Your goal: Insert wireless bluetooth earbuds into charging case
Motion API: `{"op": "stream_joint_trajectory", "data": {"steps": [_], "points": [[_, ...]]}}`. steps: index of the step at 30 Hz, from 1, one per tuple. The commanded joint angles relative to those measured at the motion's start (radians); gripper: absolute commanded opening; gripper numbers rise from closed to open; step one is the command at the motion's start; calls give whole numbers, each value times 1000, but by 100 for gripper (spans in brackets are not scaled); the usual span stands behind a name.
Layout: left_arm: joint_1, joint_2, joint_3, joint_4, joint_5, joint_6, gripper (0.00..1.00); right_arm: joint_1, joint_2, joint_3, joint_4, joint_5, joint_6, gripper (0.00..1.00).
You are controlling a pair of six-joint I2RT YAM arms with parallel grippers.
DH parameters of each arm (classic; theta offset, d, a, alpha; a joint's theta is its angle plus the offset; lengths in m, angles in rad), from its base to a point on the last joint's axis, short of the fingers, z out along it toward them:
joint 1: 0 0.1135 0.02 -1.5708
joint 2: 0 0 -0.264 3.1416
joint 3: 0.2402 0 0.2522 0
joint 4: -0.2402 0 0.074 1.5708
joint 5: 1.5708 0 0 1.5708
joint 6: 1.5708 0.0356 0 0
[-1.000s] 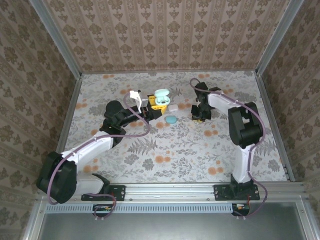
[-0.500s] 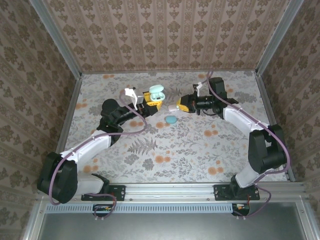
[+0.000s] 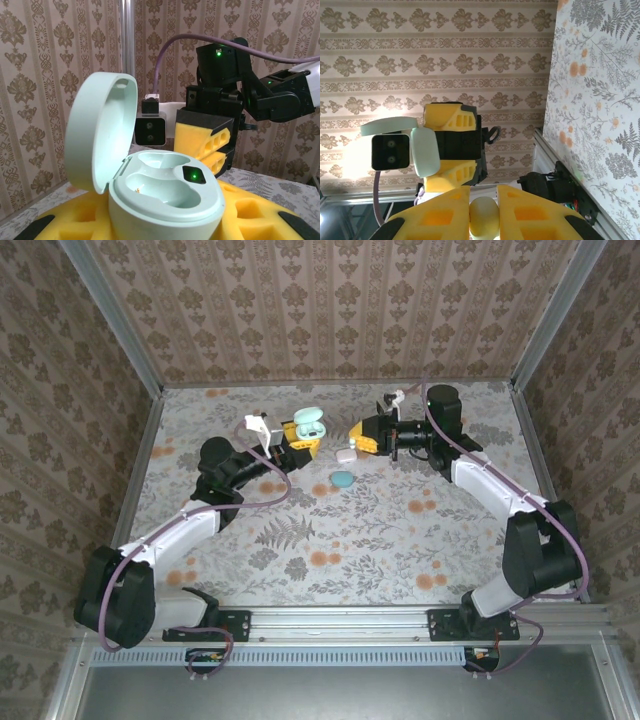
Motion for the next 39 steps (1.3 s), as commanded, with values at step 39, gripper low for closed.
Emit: {"op": "stream_joint_trajectory", "data": {"steps": [39], "points": [[-43, 38, 37, 85, 140, -47, 26, 214, -107, 256, -453, 388, -590, 20]]}}
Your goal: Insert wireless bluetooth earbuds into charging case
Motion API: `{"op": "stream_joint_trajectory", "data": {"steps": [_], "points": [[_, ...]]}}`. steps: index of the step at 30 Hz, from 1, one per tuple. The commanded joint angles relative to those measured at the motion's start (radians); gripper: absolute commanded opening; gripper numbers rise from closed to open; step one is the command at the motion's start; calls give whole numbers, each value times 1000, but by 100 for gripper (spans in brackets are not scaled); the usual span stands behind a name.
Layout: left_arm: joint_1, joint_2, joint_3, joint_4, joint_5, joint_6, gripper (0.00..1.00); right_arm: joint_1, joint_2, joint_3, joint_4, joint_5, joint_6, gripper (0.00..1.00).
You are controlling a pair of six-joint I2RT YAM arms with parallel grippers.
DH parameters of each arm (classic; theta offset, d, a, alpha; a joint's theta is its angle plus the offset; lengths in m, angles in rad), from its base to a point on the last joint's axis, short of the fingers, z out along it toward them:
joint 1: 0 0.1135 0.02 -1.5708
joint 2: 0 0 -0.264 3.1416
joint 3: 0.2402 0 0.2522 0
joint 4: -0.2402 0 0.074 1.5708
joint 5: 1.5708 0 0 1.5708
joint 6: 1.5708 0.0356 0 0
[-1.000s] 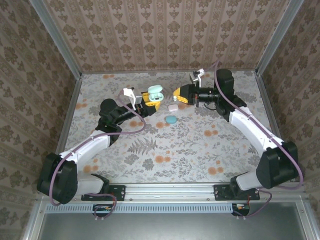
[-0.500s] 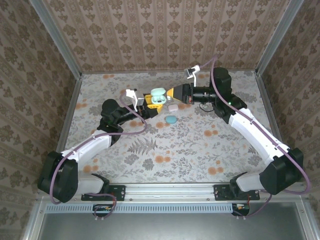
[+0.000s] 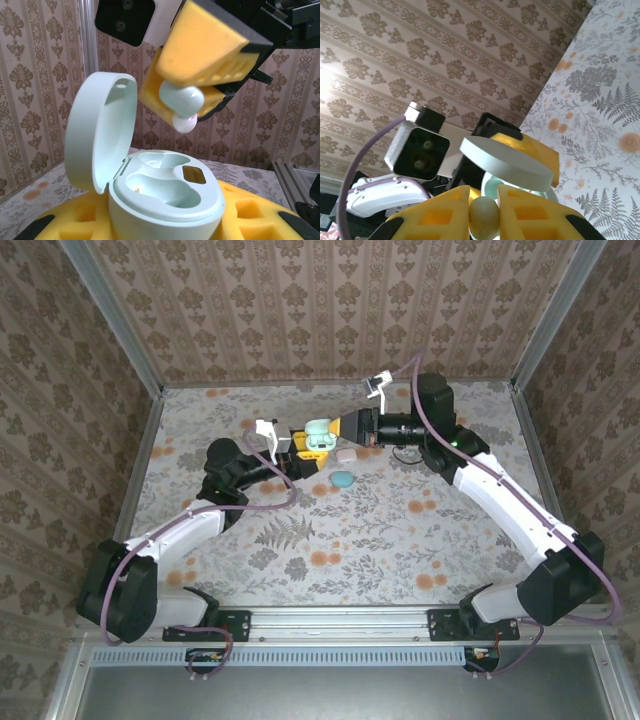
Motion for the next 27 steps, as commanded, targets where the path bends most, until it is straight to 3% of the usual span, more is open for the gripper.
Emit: {"op": "stream_joint_trajectory", "data": {"steps": [1, 14, 27], "points": [[-8, 6, 37, 56, 21, -24, 26, 11, 23, 31, -64, 43, -54, 20], [-10, 13, 39, 73, 21, -37, 26, 20, 37, 24, -23, 44, -23, 19], [-11, 21, 46, 88, 19, -46, 26, 44, 39, 45, -161, 182, -130, 21]]}}
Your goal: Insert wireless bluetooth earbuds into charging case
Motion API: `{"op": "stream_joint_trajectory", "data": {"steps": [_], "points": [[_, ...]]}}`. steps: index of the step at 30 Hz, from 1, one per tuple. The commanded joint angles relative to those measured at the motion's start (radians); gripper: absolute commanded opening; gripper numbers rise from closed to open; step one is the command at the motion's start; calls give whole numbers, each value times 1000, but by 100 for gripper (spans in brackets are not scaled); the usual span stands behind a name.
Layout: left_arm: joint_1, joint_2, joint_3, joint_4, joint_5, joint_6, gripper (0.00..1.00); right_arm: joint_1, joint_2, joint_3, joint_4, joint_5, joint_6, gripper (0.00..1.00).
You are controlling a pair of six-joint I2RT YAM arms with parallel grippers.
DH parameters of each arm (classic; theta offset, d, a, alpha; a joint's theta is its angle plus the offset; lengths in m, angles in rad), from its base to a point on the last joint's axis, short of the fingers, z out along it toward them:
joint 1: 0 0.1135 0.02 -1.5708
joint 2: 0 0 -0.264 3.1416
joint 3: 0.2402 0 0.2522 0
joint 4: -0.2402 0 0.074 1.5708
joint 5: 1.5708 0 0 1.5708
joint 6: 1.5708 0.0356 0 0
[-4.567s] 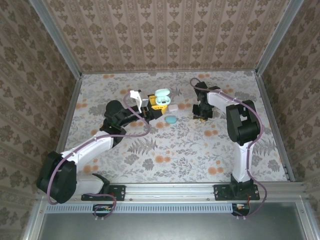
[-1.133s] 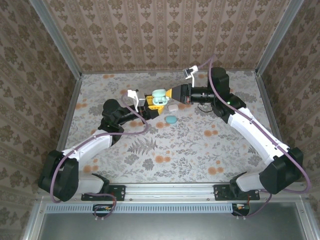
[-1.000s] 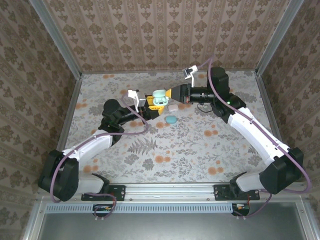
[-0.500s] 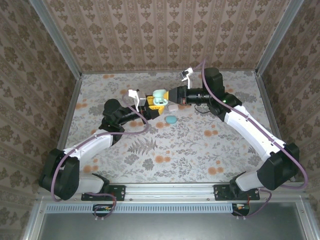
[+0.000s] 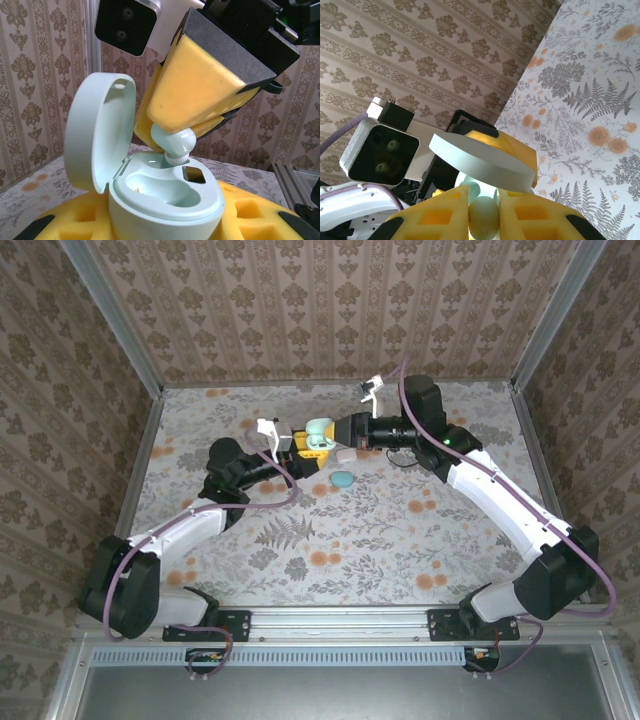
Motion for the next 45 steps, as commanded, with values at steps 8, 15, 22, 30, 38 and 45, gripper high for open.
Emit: {"op": "stream_joint_trajectory", "data": {"steps": [8, 15, 22, 30, 38, 45], "points": [[-11, -1, 46, 85, 24, -24, 26, 10, 14, 26, -91, 95, -67, 27], [-11, -4, 41, 85, 21, -23, 26, 10, 4, 36, -113, 111, -79, 31], [-10, -8, 36, 80, 11, -17, 26, 12, -14, 41, -137, 151, -85, 33], [-7, -18, 25, 67, -4, -4, 25, 5, -63, 35, -129, 155, -81, 38], [2, -43, 4, 2, -61, 40, 26, -150, -154, -61, -101, 149, 16, 41], [5, -47, 5, 0, -65, 44, 26, -367, -52, -160, -270, 387, -21, 41]]}}
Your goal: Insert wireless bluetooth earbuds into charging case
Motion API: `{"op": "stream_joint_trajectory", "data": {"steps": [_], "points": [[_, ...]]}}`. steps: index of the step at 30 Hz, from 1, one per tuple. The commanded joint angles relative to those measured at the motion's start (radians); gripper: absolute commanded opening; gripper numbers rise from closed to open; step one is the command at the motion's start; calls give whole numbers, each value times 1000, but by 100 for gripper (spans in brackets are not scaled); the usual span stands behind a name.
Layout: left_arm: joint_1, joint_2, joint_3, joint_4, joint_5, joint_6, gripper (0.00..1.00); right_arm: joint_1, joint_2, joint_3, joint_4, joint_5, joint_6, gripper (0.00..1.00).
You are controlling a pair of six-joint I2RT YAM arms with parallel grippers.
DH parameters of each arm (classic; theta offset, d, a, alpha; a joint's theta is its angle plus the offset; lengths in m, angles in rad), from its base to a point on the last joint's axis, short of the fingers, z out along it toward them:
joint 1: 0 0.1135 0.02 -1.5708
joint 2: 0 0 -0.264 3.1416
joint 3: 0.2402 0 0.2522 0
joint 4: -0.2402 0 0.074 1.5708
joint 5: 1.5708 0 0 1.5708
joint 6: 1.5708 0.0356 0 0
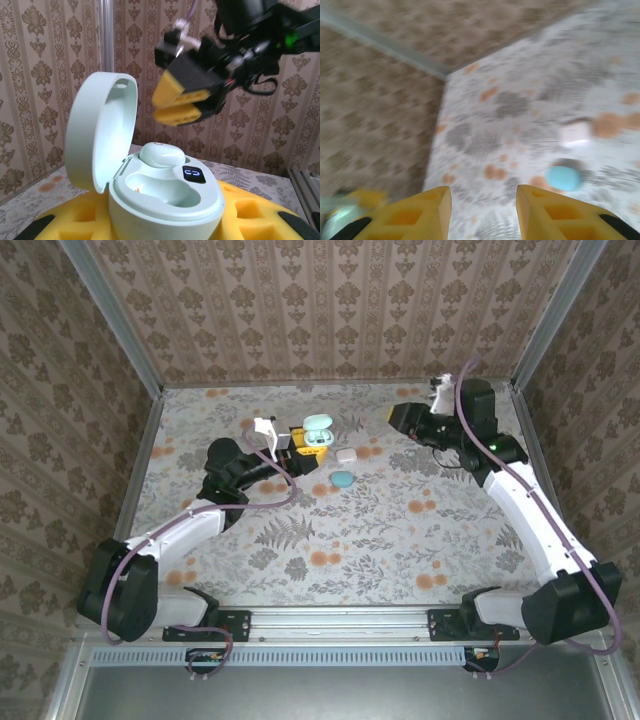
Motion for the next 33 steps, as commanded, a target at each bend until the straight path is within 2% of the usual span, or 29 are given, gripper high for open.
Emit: {"op": "stream_joint_trajectory", "data": {"steps": [1, 5, 9, 13, 22, 33], "points": [[4, -32, 4, 14, -5, 21, 26, -75, 132, -29, -131, 145, -38, 41], [5, -36, 6, 9, -5, 23, 26, -148, 343, 32, -164, 141, -43, 40], [5, -41, 5, 4, -11, 27, 26, -157, 527, 146, -221, 206, -78, 43], [7, -42, 1, 0, -15, 27, 26, -158, 639, 213, -203, 219, -60, 45], [11, -36, 4, -10, -16, 29, 26, -155, 782, 328, -219, 219, -35, 44], [16, -10, 20, -1, -8, 21, 26, -134, 850, 386, -278, 248, -78, 40]]}}
